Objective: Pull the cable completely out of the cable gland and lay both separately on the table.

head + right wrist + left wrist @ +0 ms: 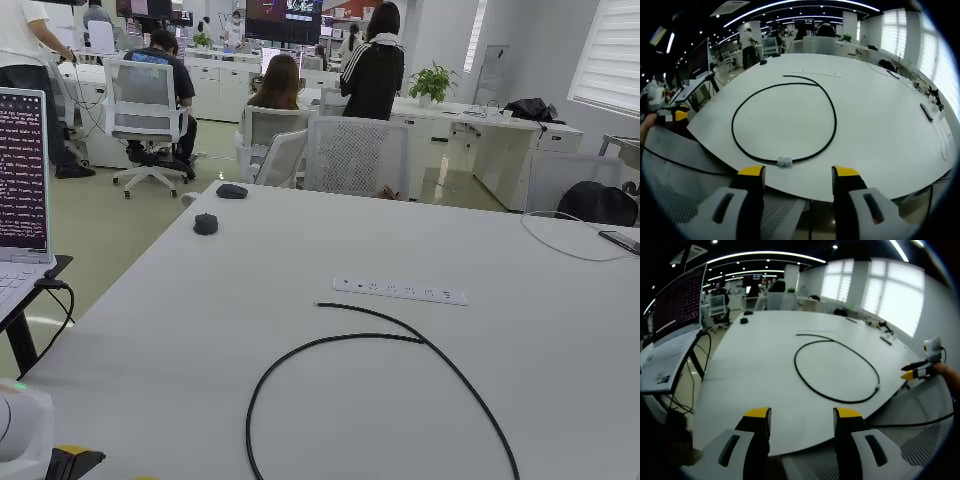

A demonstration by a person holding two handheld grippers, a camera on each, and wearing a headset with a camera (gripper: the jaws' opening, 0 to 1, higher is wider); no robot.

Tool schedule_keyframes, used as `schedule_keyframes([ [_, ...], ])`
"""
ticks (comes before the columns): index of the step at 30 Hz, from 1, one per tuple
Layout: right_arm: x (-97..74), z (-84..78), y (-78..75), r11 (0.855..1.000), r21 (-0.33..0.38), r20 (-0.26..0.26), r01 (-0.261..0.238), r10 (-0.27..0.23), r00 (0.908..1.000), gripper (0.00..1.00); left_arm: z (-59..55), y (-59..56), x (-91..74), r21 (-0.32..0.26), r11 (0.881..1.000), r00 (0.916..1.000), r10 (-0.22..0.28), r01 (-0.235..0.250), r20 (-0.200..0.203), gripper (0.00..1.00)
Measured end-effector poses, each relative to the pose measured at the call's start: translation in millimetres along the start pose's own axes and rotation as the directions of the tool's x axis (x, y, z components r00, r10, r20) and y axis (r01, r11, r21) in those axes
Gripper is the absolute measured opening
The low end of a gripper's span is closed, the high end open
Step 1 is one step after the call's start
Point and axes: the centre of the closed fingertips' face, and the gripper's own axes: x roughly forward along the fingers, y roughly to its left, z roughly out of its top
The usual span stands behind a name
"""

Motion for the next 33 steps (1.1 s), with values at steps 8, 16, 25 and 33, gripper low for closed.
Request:
schedule_keyframes([
  [8, 0.0, -0.5, 1.1, 1.0, -0.002, -0.003, -0.006, 0.006, 1.0, 0.56, -0.5, 0.1, -0.1, 0.003, 1.0, 1.0, 0.001, -0.001, -0.003, 0.5],
  [16, 0.3, -1.7, 3.9, 1.0, -0.02, -0.015, -0.013, 0.012, 0.9998, 0.56, -0.6, 0.1, -0.6, 0.002, 1.0, 1.0, 0.001, -0.001, -0.002, 0.5],
  [25, 0.1, -2.3, 3.2, 1.0, -0.027, -0.018, -0.006, 0.005, 0.9998, 0.57, -1.0, -0.5, -0.9, 0.005, 1.0, 1.0, 0.002, -0.002, -0.005, 0.5],
  [33, -0.2, -2.9, 3.2, 1.0, -0.023, -0.02, -0.008, 0.008, 0.9998, 0.56, -0.5, 0.0, -0.3, 0.004, 1.0, 1.0, 0.001, -0.001, -0.003, 0.5],
])
